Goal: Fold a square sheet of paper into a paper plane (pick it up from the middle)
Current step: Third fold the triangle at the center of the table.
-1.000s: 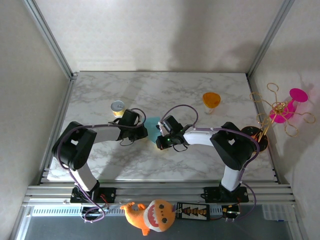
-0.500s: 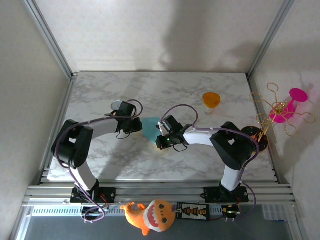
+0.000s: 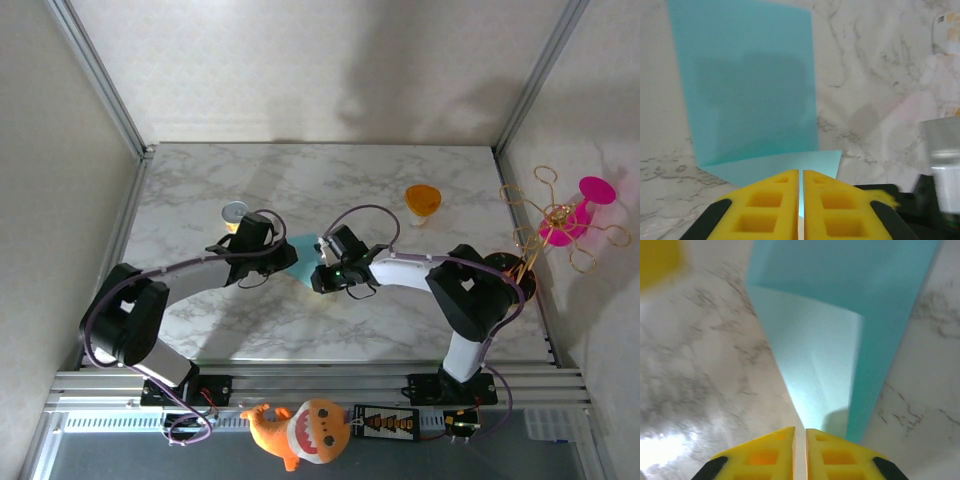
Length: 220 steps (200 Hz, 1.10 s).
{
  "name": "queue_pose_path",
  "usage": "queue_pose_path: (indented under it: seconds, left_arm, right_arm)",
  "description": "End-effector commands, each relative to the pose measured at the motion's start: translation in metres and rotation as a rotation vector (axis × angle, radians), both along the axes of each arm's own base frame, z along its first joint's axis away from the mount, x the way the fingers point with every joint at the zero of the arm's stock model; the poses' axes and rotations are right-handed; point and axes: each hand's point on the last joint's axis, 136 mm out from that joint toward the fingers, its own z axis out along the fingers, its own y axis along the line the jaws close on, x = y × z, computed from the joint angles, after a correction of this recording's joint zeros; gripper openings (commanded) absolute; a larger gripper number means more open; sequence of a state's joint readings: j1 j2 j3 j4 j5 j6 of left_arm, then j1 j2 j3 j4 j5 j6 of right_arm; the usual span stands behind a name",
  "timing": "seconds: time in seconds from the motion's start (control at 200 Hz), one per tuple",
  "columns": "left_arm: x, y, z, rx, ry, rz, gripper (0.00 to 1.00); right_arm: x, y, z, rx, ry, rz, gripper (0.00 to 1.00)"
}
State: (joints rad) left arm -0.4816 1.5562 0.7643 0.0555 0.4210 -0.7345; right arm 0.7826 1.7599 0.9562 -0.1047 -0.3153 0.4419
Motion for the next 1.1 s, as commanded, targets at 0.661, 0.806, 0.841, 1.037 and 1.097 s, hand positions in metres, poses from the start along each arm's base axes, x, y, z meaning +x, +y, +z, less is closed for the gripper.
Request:
queue_pose_path:
  seconds: [0.661,0.806,0.841,1.037,1.097]
  left_arm:
    - [-0.013,-0.015,-0.062,0.043,0.142,0.059,0.03]
    - [-0.018,-0.007,-0.078,0.112,0.186,0.071,0.02]
    - [-0.019,-0.005,-0.081,0.125,0.194,0.072,0.02]
    - [-0.024,0.001,-0.087,0.160,0.210,0.072,0.02]
    - [-0.024,0.001,-0.087,0.158,0.210,0.069,0.01]
  right_arm:
    - [0.002,-0.002,-0.017,-0.025,0.056,-0.047,0.14]
    - [-0.007,-0.011,-0.026,-0.061,0.079,-0.037,0.14]
    - [-0.011,-0.013,-0.027,-0.066,0.086,-0.029,0.14]
    - [-0.033,-0.034,-0.035,-0.109,0.125,-0.013,0.14]
    - [-0.037,-0.041,-0.035,-0.120,0.123,-0.016,0.14]
